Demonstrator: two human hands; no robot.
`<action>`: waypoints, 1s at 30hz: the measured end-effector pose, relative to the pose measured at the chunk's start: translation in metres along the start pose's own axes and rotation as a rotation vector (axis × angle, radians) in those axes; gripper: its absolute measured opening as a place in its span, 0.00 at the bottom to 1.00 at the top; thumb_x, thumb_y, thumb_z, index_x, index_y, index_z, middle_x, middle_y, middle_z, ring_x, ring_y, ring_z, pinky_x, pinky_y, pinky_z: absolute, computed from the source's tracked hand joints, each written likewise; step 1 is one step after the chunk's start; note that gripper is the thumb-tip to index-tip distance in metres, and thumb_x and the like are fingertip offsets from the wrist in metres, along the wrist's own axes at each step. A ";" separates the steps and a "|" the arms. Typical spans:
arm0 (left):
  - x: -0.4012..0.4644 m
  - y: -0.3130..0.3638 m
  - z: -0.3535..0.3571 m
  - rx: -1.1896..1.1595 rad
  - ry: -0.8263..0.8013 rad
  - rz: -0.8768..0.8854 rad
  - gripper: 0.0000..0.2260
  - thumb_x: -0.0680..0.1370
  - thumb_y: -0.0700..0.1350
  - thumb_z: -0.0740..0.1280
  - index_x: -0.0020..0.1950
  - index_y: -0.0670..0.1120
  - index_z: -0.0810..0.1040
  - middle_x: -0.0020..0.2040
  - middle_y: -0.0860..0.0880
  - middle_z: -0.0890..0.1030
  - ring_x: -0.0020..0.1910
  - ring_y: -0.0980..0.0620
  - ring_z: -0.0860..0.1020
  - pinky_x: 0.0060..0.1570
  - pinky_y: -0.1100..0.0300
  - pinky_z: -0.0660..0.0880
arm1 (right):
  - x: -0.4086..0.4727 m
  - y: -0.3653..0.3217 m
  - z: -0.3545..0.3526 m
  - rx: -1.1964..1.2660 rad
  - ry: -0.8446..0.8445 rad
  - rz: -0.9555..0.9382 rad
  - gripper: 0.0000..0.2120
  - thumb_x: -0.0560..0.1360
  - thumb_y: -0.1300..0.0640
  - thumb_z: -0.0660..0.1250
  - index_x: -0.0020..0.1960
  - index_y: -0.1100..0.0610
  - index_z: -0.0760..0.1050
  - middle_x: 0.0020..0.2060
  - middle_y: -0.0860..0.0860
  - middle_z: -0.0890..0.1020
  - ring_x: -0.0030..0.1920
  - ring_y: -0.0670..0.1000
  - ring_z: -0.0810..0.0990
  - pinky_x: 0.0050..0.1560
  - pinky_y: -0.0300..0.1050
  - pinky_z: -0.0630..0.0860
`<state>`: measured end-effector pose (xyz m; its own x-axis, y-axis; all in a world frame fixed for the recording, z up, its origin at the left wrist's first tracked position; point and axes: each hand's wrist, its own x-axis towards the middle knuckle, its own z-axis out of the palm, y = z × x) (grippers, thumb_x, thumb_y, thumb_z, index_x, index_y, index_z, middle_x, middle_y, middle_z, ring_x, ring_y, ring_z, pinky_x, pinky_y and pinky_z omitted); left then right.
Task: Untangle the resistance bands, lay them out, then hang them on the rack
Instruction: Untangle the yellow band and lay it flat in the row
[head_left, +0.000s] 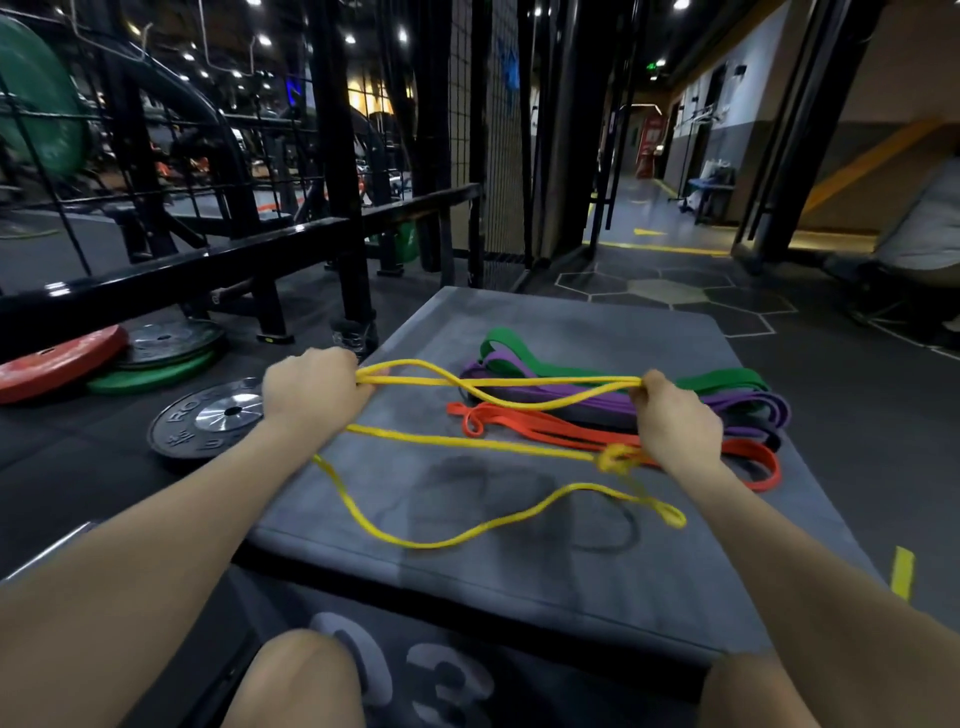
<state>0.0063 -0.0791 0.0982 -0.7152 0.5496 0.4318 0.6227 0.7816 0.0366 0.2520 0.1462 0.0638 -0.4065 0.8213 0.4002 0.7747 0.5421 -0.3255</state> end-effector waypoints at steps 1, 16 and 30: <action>-0.001 0.000 0.000 0.074 0.019 0.042 0.18 0.77 0.60 0.59 0.42 0.47 0.76 0.43 0.44 0.80 0.46 0.39 0.79 0.38 0.56 0.67 | -0.003 0.003 0.002 -0.078 0.021 -0.032 0.10 0.80 0.54 0.53 0.51 0.60 0.67 0.45 0.62 0.80 0.47 0.65 0.78 0.40 0.50 0.65; 0.011 0.065 -0.044 -1.167 -0.438 0.191 0.05 0.72 0.45 0.71 0.39 0.46 0.77 0.21 0.57 0.69 0.20 0.60 0.62 0.22 0.68 0.58 | -0.014 -0.080 -0.040 0.586 -0.742 -0.346 0.28 0.71 0.67 0.69 0.68 0.62 0.64 0.52 0.55 0.79 0.54 0.53 0.76 0.45 0.31 0.72; 0.002 0.072 -0.045 -1.447 -0.426 0.213 0.06 0.74 0.37 0.67 0.46 0.47 0.75 0.35 0.51 0.73 0.28 0.58 0.70 0.31 0.65 0.68 | 0.022 -0.142 -0.092 1.443 -0.271 -0.241 0.17 0.82 0.57 0.54 0.37 0.60 0.71 0.17 0.43 0.67 0.20 0.41 0.62 0.28 0.40 0.61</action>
<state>0.0637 -0.0353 0.1425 -0.4527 0.8505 0.2680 0.3072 -0.1334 0.9423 0.1779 0.0706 0.1976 -0.6532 0.6078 0.4515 -0.3932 0.2373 -0.8883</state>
